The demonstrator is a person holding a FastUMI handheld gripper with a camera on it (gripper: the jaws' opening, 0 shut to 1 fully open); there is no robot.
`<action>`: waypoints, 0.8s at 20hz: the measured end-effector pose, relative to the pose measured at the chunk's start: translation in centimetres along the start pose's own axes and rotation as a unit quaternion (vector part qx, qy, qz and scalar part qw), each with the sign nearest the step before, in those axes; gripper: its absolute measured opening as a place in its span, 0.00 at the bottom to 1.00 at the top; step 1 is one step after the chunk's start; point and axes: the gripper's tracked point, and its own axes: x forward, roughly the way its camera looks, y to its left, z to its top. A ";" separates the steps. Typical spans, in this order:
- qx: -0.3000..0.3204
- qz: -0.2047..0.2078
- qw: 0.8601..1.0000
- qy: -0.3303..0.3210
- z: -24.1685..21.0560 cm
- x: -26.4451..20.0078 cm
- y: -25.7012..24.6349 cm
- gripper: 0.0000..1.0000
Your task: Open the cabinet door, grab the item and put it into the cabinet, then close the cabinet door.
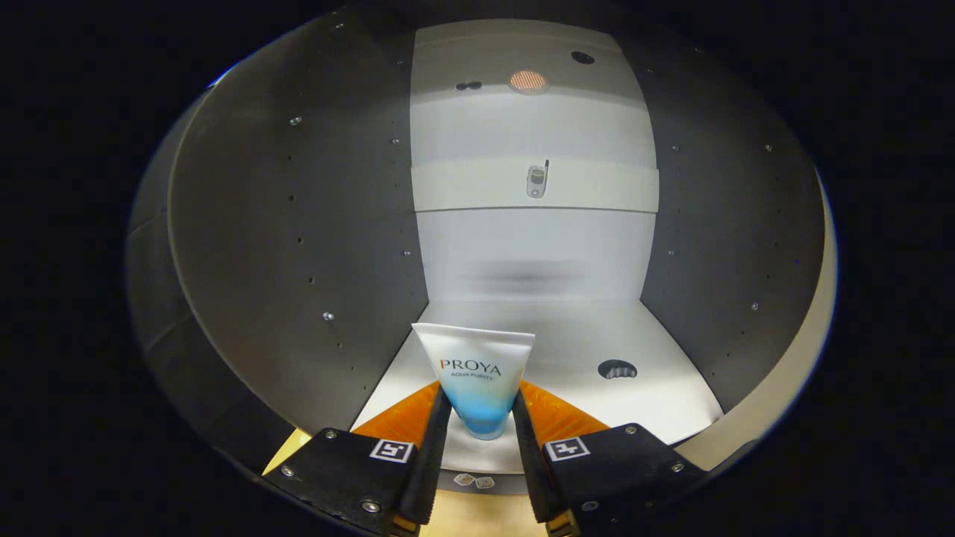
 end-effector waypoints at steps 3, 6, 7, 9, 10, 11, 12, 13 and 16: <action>0.004 -0.002 1.000 0.002 0.0 0.7 -0.3 0.50; -0.004 -0.007 1.000 -0.003 0.1 0.3 -0.4 0.53; -0.006 -0.009 1.000 -0.010 0.2 0.3 -0.4 0.62; -0.007 -0.008 1.000 -0.022 0.5 -0.4 -0.2 0.77; -0.007 -0.008 0.999 -0.030 0.6 -0.9 -0.1 0.87; -0.005 -0.005 0.999 -0.040 0.8 -1.5 0.1 0.91; -0.003 -0.007 0.999 -0.051 0.9 -2.3 0.2 0.94; -0.002 -0.008 0.998 -0.062 1.0 -3.1 0.2 0.94; 0.009 -0.008 0.995 -0.098 1.0 -6.3 0.8 0.94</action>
